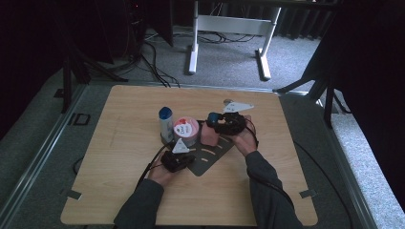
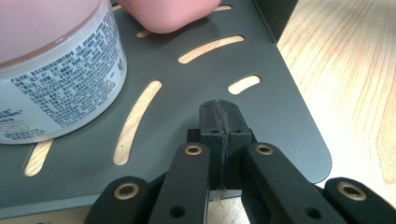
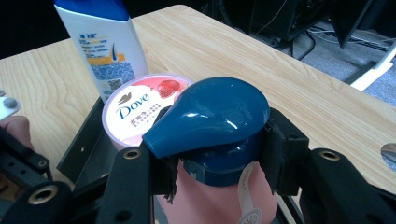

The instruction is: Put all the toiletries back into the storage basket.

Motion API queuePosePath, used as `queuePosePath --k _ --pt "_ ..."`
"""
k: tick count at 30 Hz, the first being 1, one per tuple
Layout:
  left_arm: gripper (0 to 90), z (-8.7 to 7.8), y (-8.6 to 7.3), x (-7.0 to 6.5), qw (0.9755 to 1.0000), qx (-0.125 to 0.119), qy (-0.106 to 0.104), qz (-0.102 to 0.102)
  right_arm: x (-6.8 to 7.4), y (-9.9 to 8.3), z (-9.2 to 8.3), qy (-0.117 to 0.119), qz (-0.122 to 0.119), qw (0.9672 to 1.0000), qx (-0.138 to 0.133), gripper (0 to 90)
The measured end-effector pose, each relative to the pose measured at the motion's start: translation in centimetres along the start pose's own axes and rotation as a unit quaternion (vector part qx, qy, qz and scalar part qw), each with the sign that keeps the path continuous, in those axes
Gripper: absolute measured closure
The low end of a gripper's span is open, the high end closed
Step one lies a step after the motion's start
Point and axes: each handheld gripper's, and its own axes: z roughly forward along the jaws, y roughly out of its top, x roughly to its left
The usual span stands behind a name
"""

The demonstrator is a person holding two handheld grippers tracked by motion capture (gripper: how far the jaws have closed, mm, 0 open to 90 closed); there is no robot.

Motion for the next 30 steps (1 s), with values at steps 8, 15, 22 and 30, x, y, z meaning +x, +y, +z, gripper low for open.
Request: queuePosePath --k 8,15,22,30 --pt "90.0 0.0 0.0 0.0 1.0 0.0 -0.001 -0.001 -0.1 0.2 0.8 -0.008 0.0 1.0 0.004 53.2" --pt "90.0 0.0 0.0 0.0 1.0 0.0 0.0 0.0 -0.4 0.4 1.2 -0.016 0.009 0.9998 0.001 53.2" --pt "90.0 0.0 0.0 0.0 1.0 0.0 -0.001 -0.001 -0.4 0.5 1.6 -0.028 0.013 0.9995 0.002 53.2" --pt "90.0 0.0 0.0 0.0 1.0 0.001 -0.002 -0.002 -0.3 0.4 1.9 -0.035 0.02 0.9992 -0.001 53.2"
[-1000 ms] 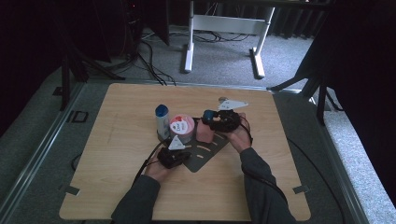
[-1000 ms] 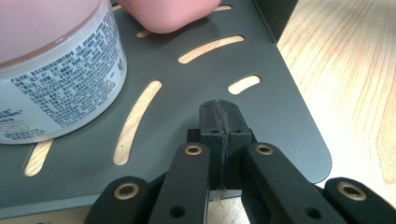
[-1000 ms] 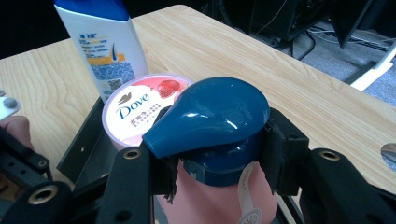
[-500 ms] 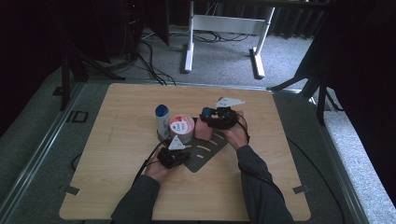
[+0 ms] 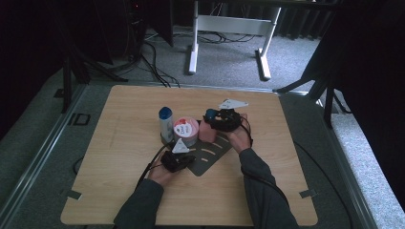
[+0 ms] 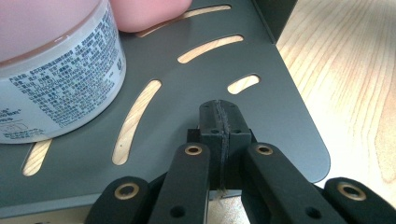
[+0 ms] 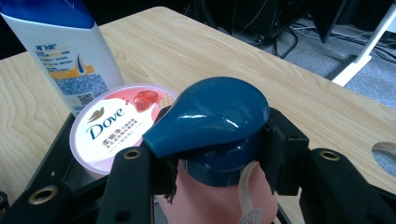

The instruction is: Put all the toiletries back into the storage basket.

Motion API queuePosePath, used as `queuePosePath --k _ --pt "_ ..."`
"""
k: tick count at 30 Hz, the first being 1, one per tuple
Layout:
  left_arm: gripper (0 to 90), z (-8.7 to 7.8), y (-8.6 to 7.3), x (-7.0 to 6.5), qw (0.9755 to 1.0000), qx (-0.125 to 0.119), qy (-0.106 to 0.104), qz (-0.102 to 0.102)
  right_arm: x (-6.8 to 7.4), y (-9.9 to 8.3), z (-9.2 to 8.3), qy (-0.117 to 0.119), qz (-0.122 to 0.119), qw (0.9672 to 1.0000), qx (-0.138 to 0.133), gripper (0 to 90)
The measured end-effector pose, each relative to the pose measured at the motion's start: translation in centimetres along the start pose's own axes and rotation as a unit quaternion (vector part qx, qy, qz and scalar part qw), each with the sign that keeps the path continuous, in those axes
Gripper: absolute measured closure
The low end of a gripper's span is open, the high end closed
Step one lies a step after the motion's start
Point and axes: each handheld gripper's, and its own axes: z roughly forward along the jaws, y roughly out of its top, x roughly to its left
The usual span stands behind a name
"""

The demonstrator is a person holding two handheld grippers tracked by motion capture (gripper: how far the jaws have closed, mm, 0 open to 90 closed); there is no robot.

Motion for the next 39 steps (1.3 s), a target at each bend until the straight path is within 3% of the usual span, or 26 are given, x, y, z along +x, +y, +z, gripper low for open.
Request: queuePosePath --k 11,39 --pt "90.0 0.0 0.0 -0.01 1.0 0.0 0.0 0.0 0.24 0.06 0.12 -0.02 0.0 0.9998 -0.008 53.2" --pt "90.0 -0.01 -0.02 -0.1 1.0 0.0 0.001 0.002 0.2 -0.61 0.08 -0.018 0.01 0.9996 -0.02 52.3"
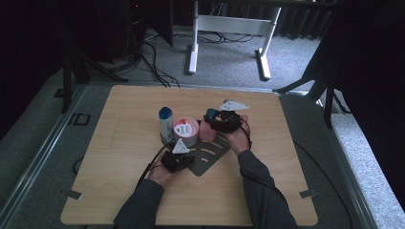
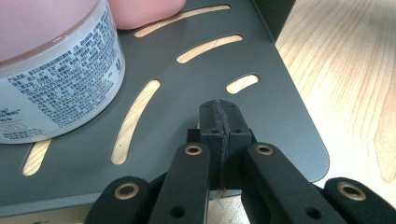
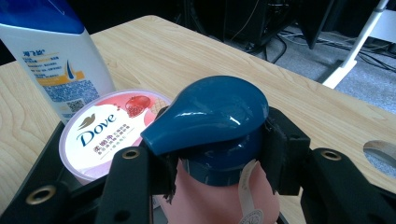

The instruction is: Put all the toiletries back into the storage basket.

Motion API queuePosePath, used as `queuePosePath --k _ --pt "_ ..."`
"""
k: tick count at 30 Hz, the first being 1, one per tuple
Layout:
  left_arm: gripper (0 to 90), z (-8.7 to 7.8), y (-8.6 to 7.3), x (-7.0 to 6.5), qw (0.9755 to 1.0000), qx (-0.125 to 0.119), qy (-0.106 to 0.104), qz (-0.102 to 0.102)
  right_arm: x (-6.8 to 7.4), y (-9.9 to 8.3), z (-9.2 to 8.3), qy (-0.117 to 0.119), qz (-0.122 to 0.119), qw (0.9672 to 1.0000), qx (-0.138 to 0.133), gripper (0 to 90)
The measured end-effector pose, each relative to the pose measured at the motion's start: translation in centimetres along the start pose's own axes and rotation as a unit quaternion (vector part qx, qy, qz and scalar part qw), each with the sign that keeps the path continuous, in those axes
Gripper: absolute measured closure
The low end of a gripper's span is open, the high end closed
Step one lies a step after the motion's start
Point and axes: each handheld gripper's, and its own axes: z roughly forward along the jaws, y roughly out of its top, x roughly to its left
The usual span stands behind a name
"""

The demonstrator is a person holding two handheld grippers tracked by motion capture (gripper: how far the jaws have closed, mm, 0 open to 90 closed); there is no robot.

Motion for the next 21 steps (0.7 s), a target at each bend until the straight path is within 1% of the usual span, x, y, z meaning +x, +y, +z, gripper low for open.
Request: queuePosePath --k 4,5,8,10,13,15,17,18,21 --pt "90.0 0.0 0.0 0.0 1.0 0.0 0.0 0.0 -0.1 -0.1 0.0 0.005 0.002 1.0 0.001 51.0" --pt "90.0 0.0 0.0 0.0 1.0 0.0 0.0 0.0 -0.1 -0.1 0.0 0.004 0.0 1.0 0.003 48.4" --pt "90.0 0.0 0.0 0.0 1.0 0.0 0.0 -0.001 0.0 -0.4 0.1 0.006 0.0 0.9999 0.012 45.0" --pt "90.0 0.0 0.0 0.0 1.0 0.0 -0.001 -0.001 0.0 -0.5 0.0 0.006 -0.001 0.9999 0.011 42.1" --pt "90.0 0.0 0.0 0.0 1.0 0.0 -0.001 -0.001 0.0 -0.8 -0.3 0.008 -0.001 0.9999 0.013 38.5" --pt "90.0 0.0 0.0 0.0 1.0 0.001 -0.001 0.0 -0.1 -1.1 -0.8 0.011 -0.004 0.9999 0.012 38.0" --pt "90.0 0.0 0.0 0.0 1.0 0.0 -0.001 0.0 -0.1 -1.4 -1.3 0.015 -0.005 0.9998 0.013 38.2" --pt "90.0 0.0 0.0 0.0 1.0 0.001 -0.001 0.0 -0.1 -1.6 -1.6 0.016 -0.007 0.9997 0.015 39.7" --pt "90.0 0.0 0.0 0.0 1.0 0.0 -0.002 -0.001 -0.3 -2.7 -2.6 0.013 -0.013 0.9997 0.017 47.3"
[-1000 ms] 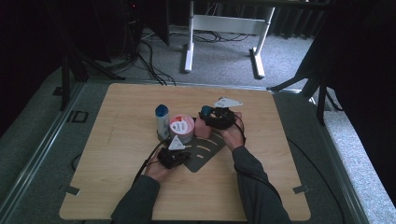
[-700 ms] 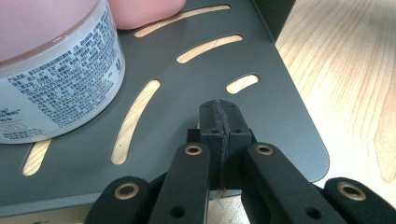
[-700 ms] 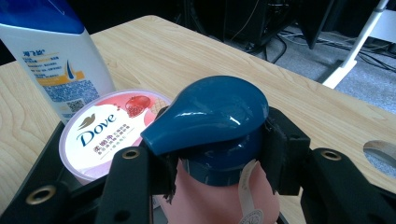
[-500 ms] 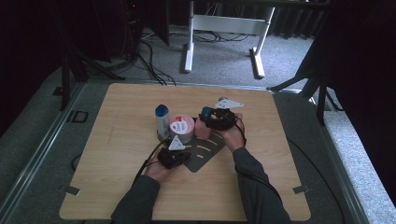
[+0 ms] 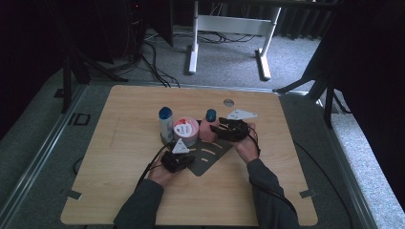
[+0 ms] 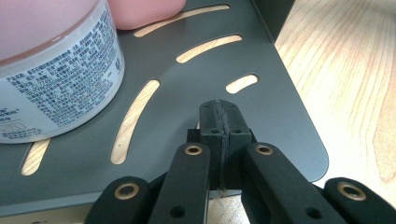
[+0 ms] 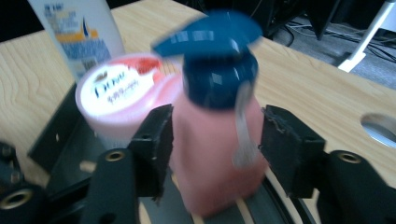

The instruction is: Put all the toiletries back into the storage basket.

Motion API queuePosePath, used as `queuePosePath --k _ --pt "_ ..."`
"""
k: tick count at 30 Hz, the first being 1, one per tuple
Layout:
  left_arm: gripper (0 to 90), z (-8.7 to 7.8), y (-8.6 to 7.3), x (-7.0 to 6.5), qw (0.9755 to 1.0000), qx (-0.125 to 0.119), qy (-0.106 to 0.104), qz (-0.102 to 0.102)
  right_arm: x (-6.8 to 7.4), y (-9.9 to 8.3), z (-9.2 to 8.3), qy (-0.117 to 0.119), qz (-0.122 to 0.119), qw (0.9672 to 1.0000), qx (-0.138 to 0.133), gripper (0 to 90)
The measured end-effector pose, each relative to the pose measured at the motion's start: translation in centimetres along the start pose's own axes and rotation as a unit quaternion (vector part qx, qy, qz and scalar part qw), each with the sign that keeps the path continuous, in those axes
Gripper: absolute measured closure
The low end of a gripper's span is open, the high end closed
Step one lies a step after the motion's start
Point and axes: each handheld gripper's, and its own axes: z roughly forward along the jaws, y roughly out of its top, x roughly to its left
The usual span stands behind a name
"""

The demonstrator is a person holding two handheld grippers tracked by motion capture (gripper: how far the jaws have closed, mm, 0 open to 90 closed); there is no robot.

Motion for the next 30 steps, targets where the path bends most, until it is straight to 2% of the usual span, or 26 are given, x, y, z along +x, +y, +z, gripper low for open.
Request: queuePosePath --k 3,5,7,11,16,30 --pt "90.0 0.0 0.0 0.0 1.0 0.0 -0.001 -0.001 -0.2 -1.0 -0.7 0.0 0.0 1.0 0.005 55.0" --pt "90.0 0.0 0.0 0.1 1.0 0.0 -0.001 -0.002 -0.3 -1.8 -1.0 -0.003 -0.002 1.0 0.008 65.9" --pt "90.0 0.0 0.0 0.1 1.0 0.0 -0.003 -0.005 -0.3 -2.4 -0.9 -0.003 -0.007 0.9998 0.02 76.8" --pt "90.0 0.0 0.0 0.1 1.0 0.0 -0.008 -0.005 -0.2 -3.3 -0.2 -0.004 -0.014 0.9989 0.044 86.5" --pt "90.0 0.0 0.0 0.1 0.9999 0.001 -0.01 -0.001 -0.1 -3.7 0.4 -0.005 -0.007 0.999 0.045 88.9" --pt "90.0 0.0 0.0 0.1 0.9999 0.001 -0.016 0.001 -0.3 -3.6 0.6 -0.012 0.009 0.9992 0.036 88.3"
